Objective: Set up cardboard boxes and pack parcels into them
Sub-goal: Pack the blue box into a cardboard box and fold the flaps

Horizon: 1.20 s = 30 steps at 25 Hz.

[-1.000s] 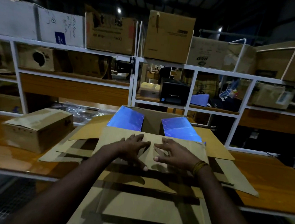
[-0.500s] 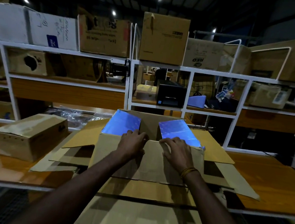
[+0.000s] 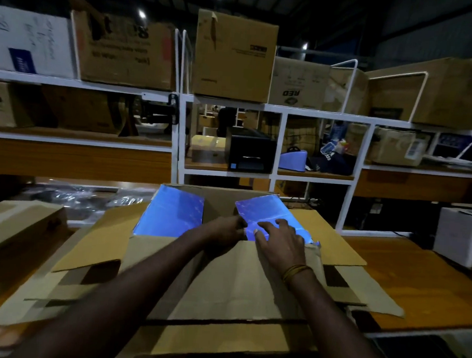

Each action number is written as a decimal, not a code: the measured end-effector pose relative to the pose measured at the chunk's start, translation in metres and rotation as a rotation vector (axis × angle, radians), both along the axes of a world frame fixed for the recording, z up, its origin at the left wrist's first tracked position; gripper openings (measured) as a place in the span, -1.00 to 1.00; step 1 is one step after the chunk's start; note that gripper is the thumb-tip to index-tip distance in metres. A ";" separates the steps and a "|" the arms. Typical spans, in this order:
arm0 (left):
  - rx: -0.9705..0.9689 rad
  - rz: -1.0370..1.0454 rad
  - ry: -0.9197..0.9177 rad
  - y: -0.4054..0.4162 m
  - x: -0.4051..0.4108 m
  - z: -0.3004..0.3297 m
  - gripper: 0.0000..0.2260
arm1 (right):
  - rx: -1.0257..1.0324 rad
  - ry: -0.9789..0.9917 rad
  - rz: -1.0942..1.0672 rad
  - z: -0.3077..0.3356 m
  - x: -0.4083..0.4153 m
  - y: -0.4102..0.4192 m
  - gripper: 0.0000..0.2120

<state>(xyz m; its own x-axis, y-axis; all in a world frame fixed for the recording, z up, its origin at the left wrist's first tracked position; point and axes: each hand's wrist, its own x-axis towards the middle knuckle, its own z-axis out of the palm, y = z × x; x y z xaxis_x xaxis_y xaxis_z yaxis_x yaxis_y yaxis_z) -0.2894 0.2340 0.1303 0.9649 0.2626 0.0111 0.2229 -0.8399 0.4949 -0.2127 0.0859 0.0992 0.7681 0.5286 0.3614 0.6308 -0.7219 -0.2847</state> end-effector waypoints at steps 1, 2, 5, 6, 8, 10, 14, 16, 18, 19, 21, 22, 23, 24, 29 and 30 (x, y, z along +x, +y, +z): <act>-0.039 -0.001 0.050 0.003 0.012 -0.003 -0.58 | -0.015 0.012 -0.020 0.002 0.003 0.000 -0.58; -0.089 0.015 0.088 0.005 0.021 -0.007 -0.53 | -0.026 0.020 -0.038 0.003 0.005 0.001 -0.56; -0.246 0.064 0.059 0.013 0.048 -0.015 -0.52 | -0.026 0.033 -0.044 0.003 0.017 -0.002 -0.50; -0.273 0.084 0.013 0.013 0.053 -0.014 -0.56 | 0.005 0.033 -0.013 0.002 0.021 -0.005 -0.46; -0.261 0.120 -0.157 0.014 0.056 -0.012 -0.64 | 0.098 0.001 0.098 -0.001 0.026 -0.013 -0.41; -0.247 0.136 -0.379 0.015 0.058 -0.008 -0.72 | 0.173 -0.124 0.198 -0.003 0.026 -0.021 -0.40; -0.385 0.031 -0.703 0.000 0.071 0.002 -0.81 | 0.329 -0.448 0.207 0.001 0.031 -0.032 -0.32; -0.481 -0.055 -0.742 -0.012 0.084 0.007 -0.72 | 0.322 -0.498 0.124 0.002 0.034 -0.039 -0.16; -0.520 -0.199 -0.717 -0.026 0.096 0.007 -0.56 | 0.245 -0.558 0.011 -0.003 0.038 -0.046 -0.14; -0.463 -0.248 -0.681 -0.031 0.105 0.004 -0.48 | 0.195 -0.594 -0.039 -0.007 0.042 -0.050 -0.18; -0.236 -0.301 -0.577 -0.043 0.117 -0.001 -0.39 | 0.112 -0.594 -0.139 -0.010 0.052 -0.056 -0.30; -0.144 -0.332 -0.532 -0.048 0.121 -0.004 -0.38 | 0.073 -0.561 -0.184 -0.010 0.055 -0.058 -0.35; -0.095 -0.369 -0.487 -0.054 0.125 -0.007 -0.40 | 0.038 -0.519 -0.218 -0.010 0.058 -0.059 -0.38; -0.064 -0.396 -0.439 -0.058 0.128 -0.010 -0.42 | 0.015 -0.477 -0.245 -0.009 0.059 -0.061 -0.41; 0.123 -0.430 -0.234 -0.061 0.137 -0.022 -0.50 | 0.091 -0.187 -0.326 -0.015 0.052 -0.073 -0.44; 0.149 -0.440 -0.229 -0.061 0.137 -0.023 -0.51 | 0.095 -0.168 -0.338 -0.017 0.052 -0.075 -0.46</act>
<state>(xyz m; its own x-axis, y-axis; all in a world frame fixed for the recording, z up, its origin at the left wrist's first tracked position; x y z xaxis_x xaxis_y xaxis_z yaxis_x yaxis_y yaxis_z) -0.1520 0.1733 0.1076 0.9520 -0.1881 0.2414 -0.2673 -0.8950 0.3571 -0.1603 0.0106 0.0820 0.8195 0.2137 0.5318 0.4048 -0.8726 -0.2731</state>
